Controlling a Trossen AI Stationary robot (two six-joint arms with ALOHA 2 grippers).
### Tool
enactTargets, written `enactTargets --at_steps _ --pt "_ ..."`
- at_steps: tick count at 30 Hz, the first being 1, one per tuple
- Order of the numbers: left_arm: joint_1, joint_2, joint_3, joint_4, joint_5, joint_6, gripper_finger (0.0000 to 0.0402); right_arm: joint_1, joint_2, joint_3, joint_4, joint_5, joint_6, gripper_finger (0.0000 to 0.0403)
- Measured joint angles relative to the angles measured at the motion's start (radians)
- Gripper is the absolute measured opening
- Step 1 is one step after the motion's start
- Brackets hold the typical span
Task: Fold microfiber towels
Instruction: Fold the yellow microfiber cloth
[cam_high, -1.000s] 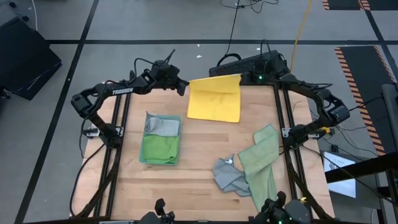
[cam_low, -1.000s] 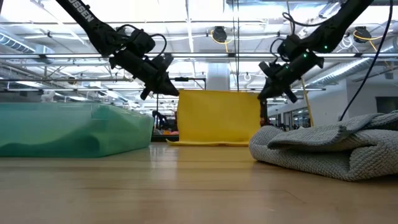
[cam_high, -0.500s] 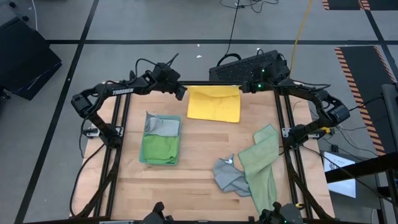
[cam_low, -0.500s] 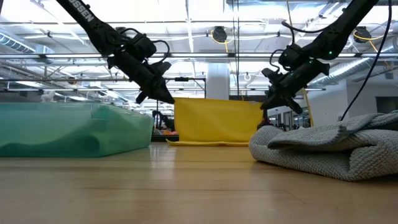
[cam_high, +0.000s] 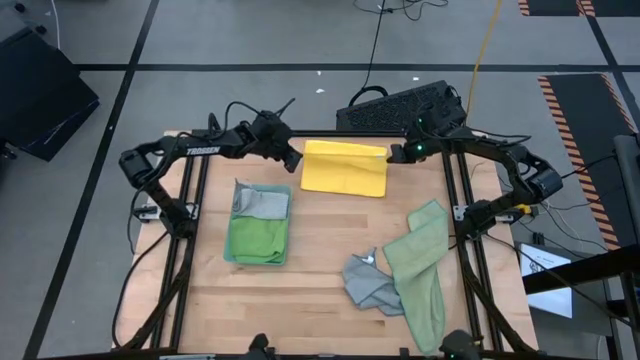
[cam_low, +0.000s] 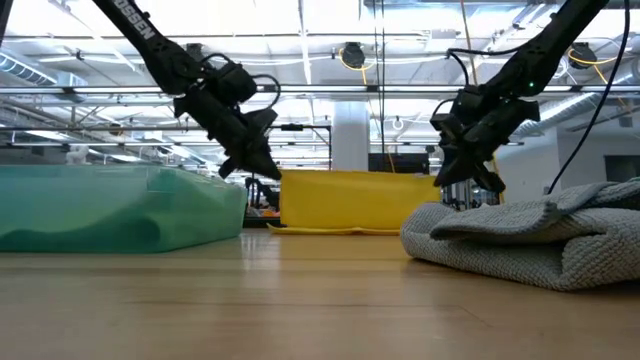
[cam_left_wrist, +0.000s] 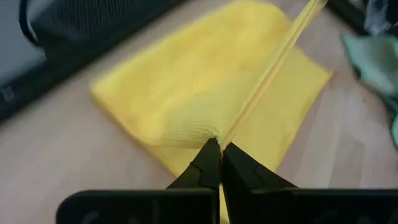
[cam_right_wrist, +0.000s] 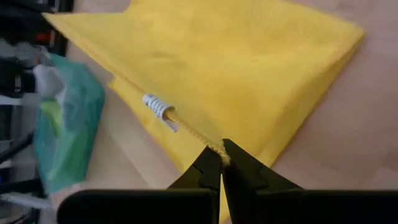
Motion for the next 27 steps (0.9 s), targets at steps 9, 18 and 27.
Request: enactTargets --at_steps 9,18,27 --pt "-0.012 0.017 0.001 0.008 -0.02 0.002 0.0005 0.043 0.0 -0.081 -0.003 -0.004 0.024 0.0002" --pt "-0.018 0.063 0.002 0.009 -0.045 0.038 0.0007 0.061 0.0 -0.14 0.05 0.011 0.015 0.0002" --pt "-0.02 0.146 0.001 0.042 -0.002 0.019 0.0009 0.07 0.0 -0.193 0.092 0.049 0.042 0.0002"
